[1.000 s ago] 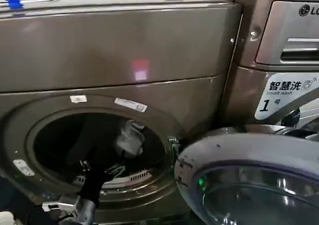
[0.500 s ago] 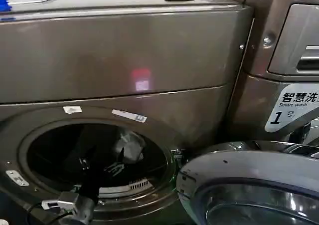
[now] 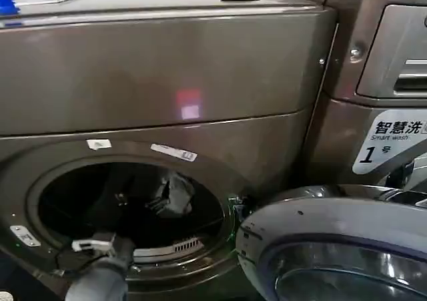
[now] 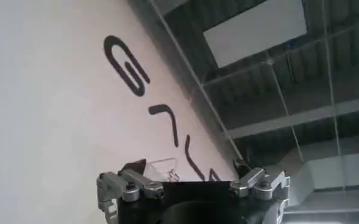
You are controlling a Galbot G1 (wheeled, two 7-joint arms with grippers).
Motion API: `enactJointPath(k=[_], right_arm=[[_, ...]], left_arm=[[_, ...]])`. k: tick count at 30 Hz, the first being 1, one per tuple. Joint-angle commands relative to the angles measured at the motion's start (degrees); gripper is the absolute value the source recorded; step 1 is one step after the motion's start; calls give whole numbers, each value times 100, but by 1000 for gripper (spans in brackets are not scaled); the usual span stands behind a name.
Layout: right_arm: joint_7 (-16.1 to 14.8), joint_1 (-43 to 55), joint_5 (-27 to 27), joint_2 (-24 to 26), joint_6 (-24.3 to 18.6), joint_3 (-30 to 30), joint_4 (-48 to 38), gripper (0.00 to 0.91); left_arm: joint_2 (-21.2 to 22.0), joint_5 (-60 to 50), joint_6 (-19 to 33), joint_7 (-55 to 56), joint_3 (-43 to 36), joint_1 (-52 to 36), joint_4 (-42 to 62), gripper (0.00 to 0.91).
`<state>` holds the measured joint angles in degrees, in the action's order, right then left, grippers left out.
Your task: Grasp the clothes from the dryer.
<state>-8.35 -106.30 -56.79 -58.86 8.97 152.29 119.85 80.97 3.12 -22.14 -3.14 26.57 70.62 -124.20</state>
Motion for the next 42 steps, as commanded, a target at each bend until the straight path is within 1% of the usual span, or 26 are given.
enactJointPath(k=[1, 7, 10, 17, 23, 28, 33, 42], right_arm=[[73, -25, 49, -18, -35, 36, 18, 907], [24, -19, 115, -37, -35, 26, 30, 907], [-10, 0, 132, -47, -47, 12, 35, 907], [-52, 19, 142, -41, -77, 2, 30, 907], [-96, 17, 135, -26, -118, 3, 19, 907], [-123, 35, 134, -32, -134, -9, 27, 907], [-137, 67, 134, -55, -146, -45, 50, 907], [-166, 61, 133, -66, -174, -19, 19, 907]], left_arm=[[129, 166, 214, 34, -134, -1920, 2109, 907], [239, 157, 271, 100, -233, -2773, 3058, 907], [317, 60, 378, 179, -290, -3039, 3641, 907], [450, -122, 590, 186, -303, -3519, 4544, 907], [453, -271, 833, 227, -409, -4039, 5316, 907], [479, -274, 881, 213, -411, -4409, 5920, 907], [553, -262, 884, 175, -410, -4795, 6440, 907], [624, -363, 881, 114, -436, -5254, 7046, 907]])
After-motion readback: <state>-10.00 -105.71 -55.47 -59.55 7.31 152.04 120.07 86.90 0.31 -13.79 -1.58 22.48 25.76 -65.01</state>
